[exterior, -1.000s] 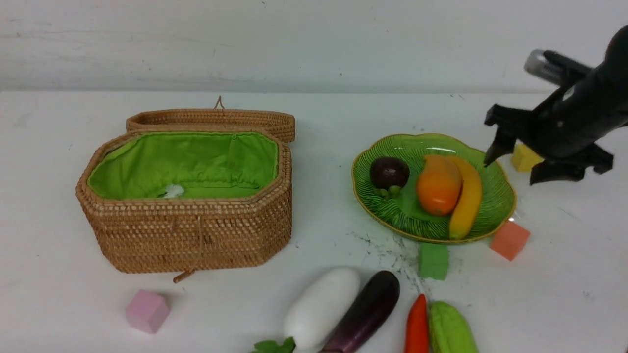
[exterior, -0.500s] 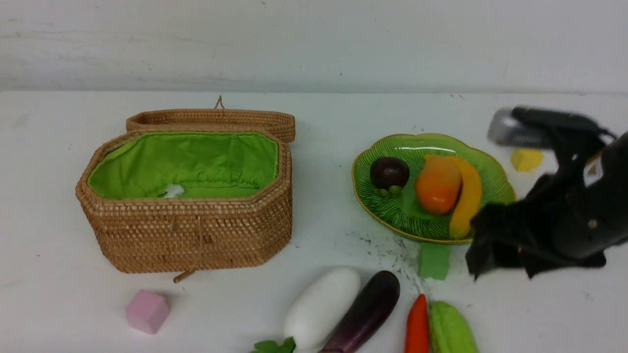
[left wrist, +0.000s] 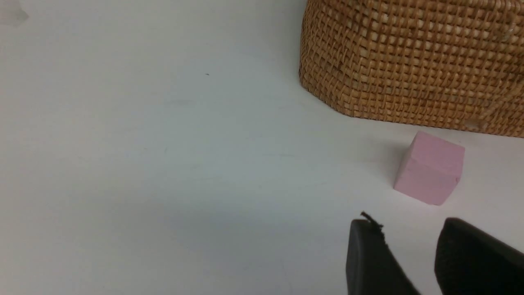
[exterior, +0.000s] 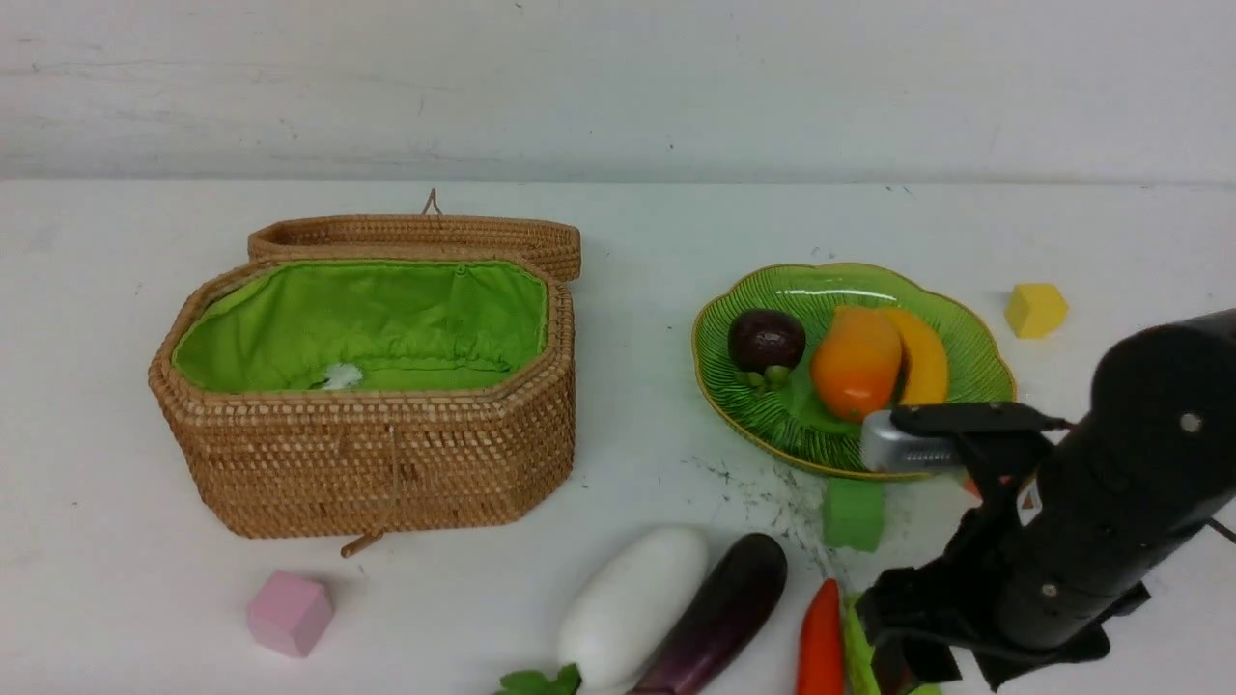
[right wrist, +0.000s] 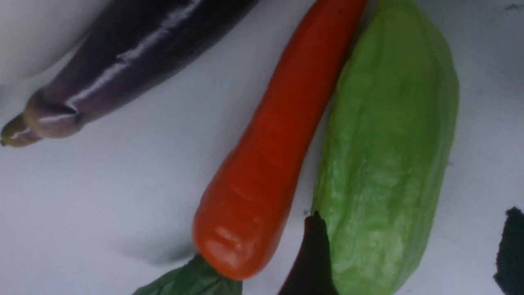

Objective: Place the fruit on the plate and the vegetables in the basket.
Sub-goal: Take a chayote with your right arm and place it on the basket on the left.

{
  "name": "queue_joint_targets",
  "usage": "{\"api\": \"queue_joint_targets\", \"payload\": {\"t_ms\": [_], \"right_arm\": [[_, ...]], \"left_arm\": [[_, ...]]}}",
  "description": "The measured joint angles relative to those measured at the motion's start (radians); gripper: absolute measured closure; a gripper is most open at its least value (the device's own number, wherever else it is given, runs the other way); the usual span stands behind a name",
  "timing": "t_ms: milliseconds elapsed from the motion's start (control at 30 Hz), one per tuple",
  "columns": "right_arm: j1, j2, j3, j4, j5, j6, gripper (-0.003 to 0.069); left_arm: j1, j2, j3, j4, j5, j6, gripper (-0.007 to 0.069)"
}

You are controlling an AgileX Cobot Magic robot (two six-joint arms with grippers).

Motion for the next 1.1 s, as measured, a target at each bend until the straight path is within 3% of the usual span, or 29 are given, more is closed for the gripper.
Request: {"api": "queue_joint_targets", "payload": {"t_ms": [233, 367, 600, 767, 867, 1100], "right_arm": [[0.0, 0.146, 0.0, 0.003, -0.032, -0.014, 0.0113], [0.0, 0.162, -0.002, 0.003, -0.026, -0.014, 0.0218], [0.0, 0.085, -0.062, -0.014, 0.036, -0.012, 0.022], [0.0, -0.001, -0.221, -0.048, 0.079, -0.018, 0.022], [0.0, -0.017, -0.334, -0.01, 0.08, -0.085, 0.022], [0.031, 0.039, -0.568, 0.252, -0.065, -0.415, 0.022]], "left_arm": [[0.0, 0.0, 0.0, 0.0, 0.0, 0.0, 0.0386], [0.0, 0.0, 0.0, 0.0, 0.0, 0.0, 0.0386], [0.0, 0.0, 0.0, 0.0, 0.0, 0.0, 0.0386], [0.0, 0.0, 0.0, 0.0, 0.0, 0.0, 0.0386], [0.0, 0.0, 0.0, 0.0, 0.0, 0.0, 0.0386], [0.0, 0.0, 0.0, 0.0, 0.0, 0.0, 0.0386]]}}
